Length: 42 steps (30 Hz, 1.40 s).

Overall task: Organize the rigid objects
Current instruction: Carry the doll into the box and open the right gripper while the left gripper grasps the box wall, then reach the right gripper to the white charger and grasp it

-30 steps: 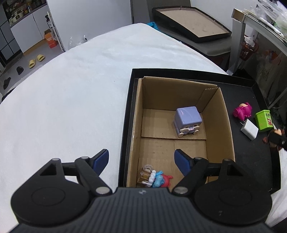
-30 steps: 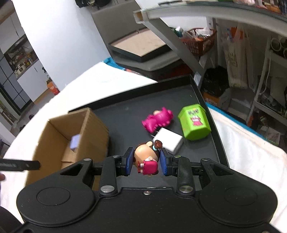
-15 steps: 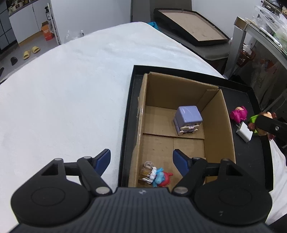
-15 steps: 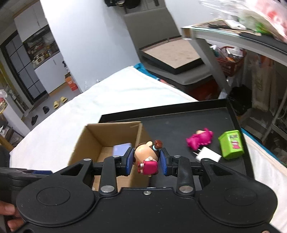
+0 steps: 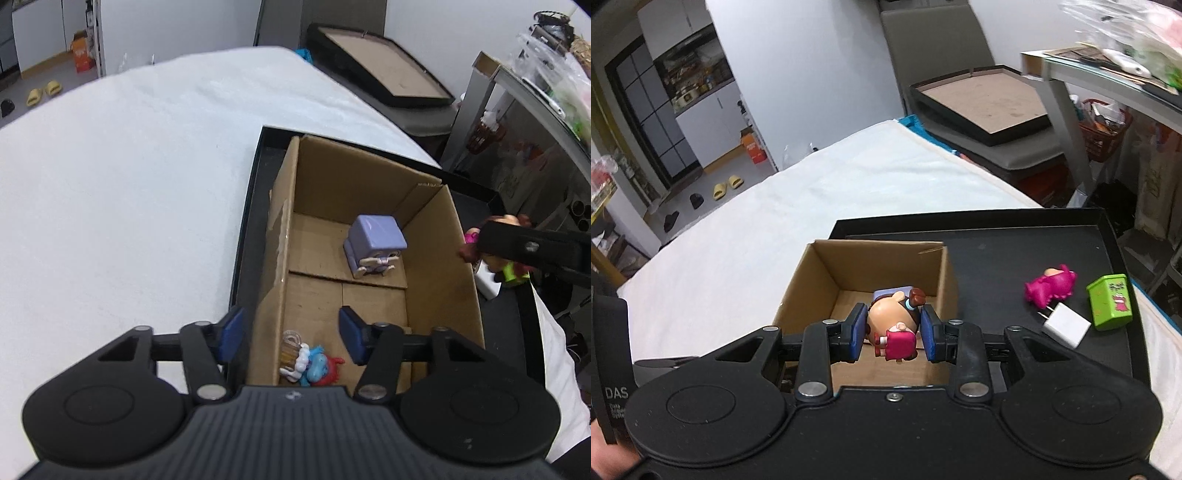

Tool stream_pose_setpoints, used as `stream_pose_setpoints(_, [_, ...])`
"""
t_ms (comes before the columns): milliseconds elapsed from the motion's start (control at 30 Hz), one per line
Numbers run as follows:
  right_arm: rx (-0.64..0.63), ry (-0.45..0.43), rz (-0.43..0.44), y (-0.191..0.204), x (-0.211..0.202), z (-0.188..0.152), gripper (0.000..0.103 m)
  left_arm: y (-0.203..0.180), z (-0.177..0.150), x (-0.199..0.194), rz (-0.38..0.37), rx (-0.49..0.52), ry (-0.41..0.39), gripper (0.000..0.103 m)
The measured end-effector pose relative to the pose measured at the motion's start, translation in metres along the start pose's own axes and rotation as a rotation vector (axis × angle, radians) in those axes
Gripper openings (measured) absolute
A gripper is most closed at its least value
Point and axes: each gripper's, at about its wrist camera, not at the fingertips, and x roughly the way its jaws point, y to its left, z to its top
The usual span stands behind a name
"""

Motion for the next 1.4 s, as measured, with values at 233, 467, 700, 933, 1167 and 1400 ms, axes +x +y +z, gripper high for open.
stream_pose_setpoints(233, [-0.049,0.034,-0.005,0.028,0.022,0.004,0.031,0.014,-0.002,0.006,-0.044,-0.056,0.026,0.030])
stream_pose_setpoints(467, [-0.073,0.045,0.000,0.049,0.036,0.009,0.031,0.020,-0.004,0.011,-0.083,-0.077,0.041,0.022])
stream_pose_setpoints(700, [-0.103,0.028,0.007,0.063,0.042,0.013,0.033,0.021,-0.004,0.017,-0.090,-0.083,0.051,0.020])
stream_pose_setpoints(933, [-0.107,0.010,-0.010,0.055,0.032,0.014,0.043,0.024,-0.005,0.014,-0.093,-0.089,0.047,0.020])
stream_pose_setpoints(1167, [-0.097,-0.025,-0.053,0.026,0.008,0.009,0.047,0.019,-0.005,0.011,-0.070,-0.060,0.041,0.020])
stream_pose_setpoints(1400, [-0.003,-0.031,-0.110,-0.035,-0.010,-0.003,0.047,0.007,-0.003,0.007,-0.025,-0.010,0.033,0.020])
